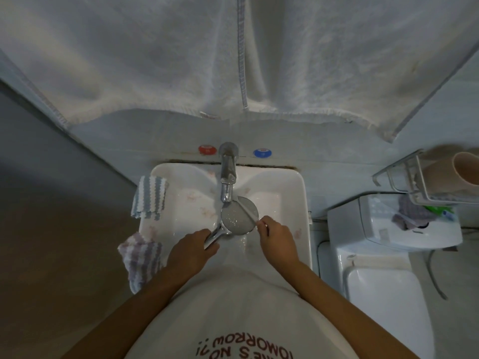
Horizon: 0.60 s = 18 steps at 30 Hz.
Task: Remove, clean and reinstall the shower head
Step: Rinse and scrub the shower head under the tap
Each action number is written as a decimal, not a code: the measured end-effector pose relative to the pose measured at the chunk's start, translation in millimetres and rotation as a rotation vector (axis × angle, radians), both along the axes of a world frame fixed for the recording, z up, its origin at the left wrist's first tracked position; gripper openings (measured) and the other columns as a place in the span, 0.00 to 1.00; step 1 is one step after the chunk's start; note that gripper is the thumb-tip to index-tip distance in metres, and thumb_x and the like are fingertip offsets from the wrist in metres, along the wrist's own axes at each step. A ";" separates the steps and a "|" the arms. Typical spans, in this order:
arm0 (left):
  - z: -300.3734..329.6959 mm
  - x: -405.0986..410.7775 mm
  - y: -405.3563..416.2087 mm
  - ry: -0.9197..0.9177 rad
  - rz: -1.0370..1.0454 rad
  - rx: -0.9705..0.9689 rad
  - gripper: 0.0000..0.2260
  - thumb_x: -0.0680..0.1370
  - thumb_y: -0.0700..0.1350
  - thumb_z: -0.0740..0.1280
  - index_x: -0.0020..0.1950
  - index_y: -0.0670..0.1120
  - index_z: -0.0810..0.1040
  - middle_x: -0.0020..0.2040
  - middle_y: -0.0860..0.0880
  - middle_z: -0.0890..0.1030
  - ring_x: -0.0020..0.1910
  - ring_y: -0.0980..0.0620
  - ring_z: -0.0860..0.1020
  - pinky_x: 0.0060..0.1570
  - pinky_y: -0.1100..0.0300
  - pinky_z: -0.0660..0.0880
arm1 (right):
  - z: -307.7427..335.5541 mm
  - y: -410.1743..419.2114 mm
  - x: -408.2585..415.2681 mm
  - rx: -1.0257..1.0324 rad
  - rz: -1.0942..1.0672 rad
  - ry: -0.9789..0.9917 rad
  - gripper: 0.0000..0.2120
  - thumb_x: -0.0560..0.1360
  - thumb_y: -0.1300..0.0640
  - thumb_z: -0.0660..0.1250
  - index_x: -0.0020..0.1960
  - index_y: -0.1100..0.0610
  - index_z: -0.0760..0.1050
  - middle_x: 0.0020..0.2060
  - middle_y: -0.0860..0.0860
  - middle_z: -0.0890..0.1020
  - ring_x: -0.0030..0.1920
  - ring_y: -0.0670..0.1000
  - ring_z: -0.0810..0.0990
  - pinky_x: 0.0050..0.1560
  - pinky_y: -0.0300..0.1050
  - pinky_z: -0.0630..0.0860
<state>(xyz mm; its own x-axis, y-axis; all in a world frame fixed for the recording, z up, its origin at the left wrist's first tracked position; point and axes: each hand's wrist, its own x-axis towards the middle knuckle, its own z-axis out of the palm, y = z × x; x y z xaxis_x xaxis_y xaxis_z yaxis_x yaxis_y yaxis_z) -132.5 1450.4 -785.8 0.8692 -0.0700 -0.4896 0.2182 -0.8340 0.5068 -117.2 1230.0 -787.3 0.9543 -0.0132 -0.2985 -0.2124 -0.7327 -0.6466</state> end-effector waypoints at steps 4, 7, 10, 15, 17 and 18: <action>1.5 -0.7 1.4 -0.017 -0.021 0.010 0.12 0.76 0.54 0.66 0.38 0.53 0.67 0.33 0.52 0.72 0.35 0.49 0.73 0.35 0.57 0.65 | 0.4 3.4 -8.0 0.012 0.132 0.023 0.13 0.82 0.52 0.57 0.43 0.56 0.73 0.32 0.56 0.78 0.35 0.59 0.75 0.36 0.52 0.70; 2.2 -0.7 0.6 -0.011 -0.015 0.014 0.11 0.76 0.54 0.66 0.38 0.52 0.67 0.32 0.52 0.71 0.35 0.48 0.73 0.35 0.56 0.66 | -0.1 1.5 -4.8 -0.004 0.059 0.018 0.12 0.82 0.53 0.57 0.43 0.55 0.73 0.31 0.53 0.75 0.34 0.57 0.73 0.34 0.49 0.66; 4.3 -1.1 -1.0 -0.015 -0.006 0.028 0.14 0.76 0.54 0.66 0.35 0.54 0.65 0.32 0.53 0.70 0.35 0.49 0.73 0.35 0.57 0.64 | -0.9 -1.2 -2.9 0.013 0.031 0.008 0.12 0.82 0.53 0.57 0.40 0.52 0.69 0.29 0.49 0.72 0.33 0.55 0.72 0.34 0.46 0.64; 6.2 -0.7 -0.2 -0.011 0.024 0.022 0.13 0.76 0.53 0.66 0.36 0.53 0.65 0.33 0.53 0.70 0.34 0.50 0.72 0.33 0.57 0.62 | 0.2 2.6 -9.3 -0.006 0.133 0.031 0.12 0.82 0.50 0.58 0.41 0.50 0.71 0.30 0.50 0.74 0.34 0.57 0.74 0.35 0.49 0.68; 7.1 0.3 -1.3 -0.009 0.032 0.012 0.14 0.76 0.53 0.66 0.35 0.54 0.64 0.32 0.54 0.70 0.34 0.50 0.72 0.31 0.58 0.62 | -1.6 -0.5 -4.9 -0.054 0.061 -0.014 0.13 0.82 0.49 0.57 0.43 0.54 0.72 0.31 0.53 0.76 0.35 0.59 0.75 0.34 0.49 0.67; 7.7 0.8 -2.1 -0.008 0.032 0.013 0.14 0.76 0.53 0.66 0.35 0.54 0.65 0.32 0.54 0.70 0.34 0.50 0.72 0.32 0.58 0.62 | -2.0 -1.3 -4.0 -0.057 0.055 -0.023 0.13 0.82 0.50 0.56 0.43 0.55 0.72 0.31 0.54 0.76 0.35 0.59 0.74 0.34 0.48 0.66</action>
<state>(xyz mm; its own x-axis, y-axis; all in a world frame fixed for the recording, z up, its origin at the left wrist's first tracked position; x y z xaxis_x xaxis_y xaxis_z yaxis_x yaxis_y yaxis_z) -131.8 1448.3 -778.1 0.8750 -0.0362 -0.4828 0.2405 -0.8331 0.4981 -121.3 1228.7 -789.3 0.9607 0.0231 -0.2767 -0.1563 -0.7788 -0.6075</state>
